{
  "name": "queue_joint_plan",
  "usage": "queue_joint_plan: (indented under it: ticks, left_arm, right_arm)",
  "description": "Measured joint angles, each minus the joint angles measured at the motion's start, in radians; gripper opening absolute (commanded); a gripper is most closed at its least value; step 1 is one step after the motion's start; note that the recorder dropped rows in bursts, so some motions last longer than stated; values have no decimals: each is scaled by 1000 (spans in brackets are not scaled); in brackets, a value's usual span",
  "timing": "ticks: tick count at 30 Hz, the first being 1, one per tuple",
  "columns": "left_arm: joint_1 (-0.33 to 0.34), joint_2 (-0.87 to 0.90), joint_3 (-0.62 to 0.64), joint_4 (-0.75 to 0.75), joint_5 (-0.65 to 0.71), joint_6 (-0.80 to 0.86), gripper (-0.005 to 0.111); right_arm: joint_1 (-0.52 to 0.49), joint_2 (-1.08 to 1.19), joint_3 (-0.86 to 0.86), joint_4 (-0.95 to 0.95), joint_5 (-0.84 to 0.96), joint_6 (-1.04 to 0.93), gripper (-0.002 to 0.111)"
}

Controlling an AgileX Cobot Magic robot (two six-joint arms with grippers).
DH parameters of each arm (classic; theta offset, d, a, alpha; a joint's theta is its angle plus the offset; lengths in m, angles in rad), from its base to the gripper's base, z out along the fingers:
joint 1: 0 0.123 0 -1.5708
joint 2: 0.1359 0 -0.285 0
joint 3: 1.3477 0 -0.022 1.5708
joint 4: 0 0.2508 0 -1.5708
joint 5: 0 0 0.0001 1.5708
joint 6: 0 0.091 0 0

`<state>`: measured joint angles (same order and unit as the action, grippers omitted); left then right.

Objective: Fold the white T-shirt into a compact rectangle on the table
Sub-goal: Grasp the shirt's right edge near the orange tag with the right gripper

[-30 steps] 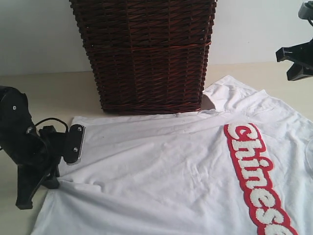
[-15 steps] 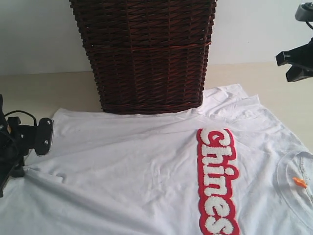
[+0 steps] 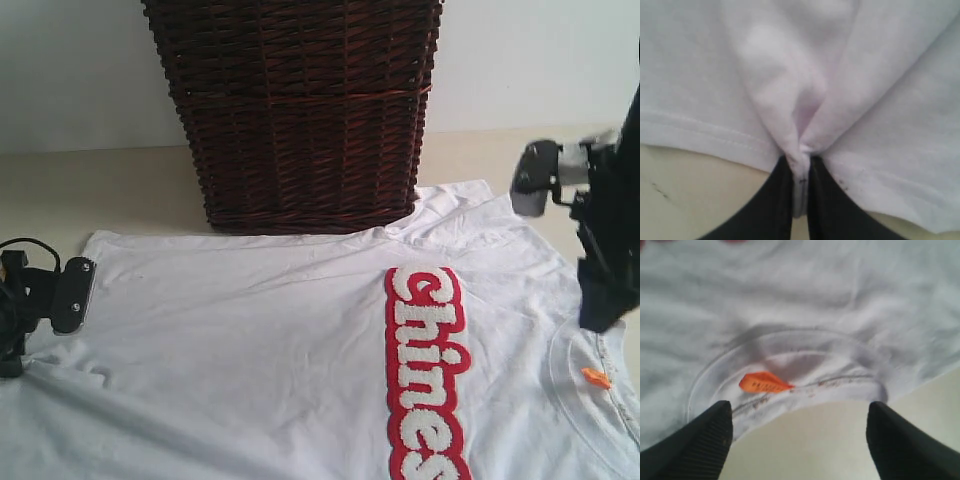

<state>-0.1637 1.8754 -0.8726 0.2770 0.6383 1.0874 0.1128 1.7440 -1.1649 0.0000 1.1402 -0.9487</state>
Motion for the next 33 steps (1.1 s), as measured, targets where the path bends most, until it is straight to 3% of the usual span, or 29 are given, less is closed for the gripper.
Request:
queue_joint_plan:
  ticks: [7, 15, 24, 26, 28, 31, 32, 33]
  left_arm:
    - [6, -2, 0, -30, -11, 2, 0]
    - [8, -2, 0, -42, -14, 2, 0]
    - [8, -2, 0, -44, -14, 2, 0]
    - [8, -2, 2, -44, -18, 2, 0]
    - [8, -2, 2, -45, -18, 2, 0]
    - [8, -2, 2, -47, -20, 2, 0]
    - [8, -2, 2, -53, -24, 2, 0]
    - [8, -2, 2, -55, -26, 2, 0]
  right_arm:
    - [0, 9, 216, -104, -174, -73, 76]
    - [2, 25, 283, -140, -364, -137, 76]
    - [6, 75, 342, -344, -476, -97, 75]
    - [6, 83, 350, -347, -487, -93, 67]
    - [8, 94, 350, -351, -475, -86, 48]
    - [10, 107, 350, -363, -451, -85, 9]
    - [10, 110, 348, -378, -460, -85, 1]
    - [10, 110, 348, -388, -475, -84, 0]
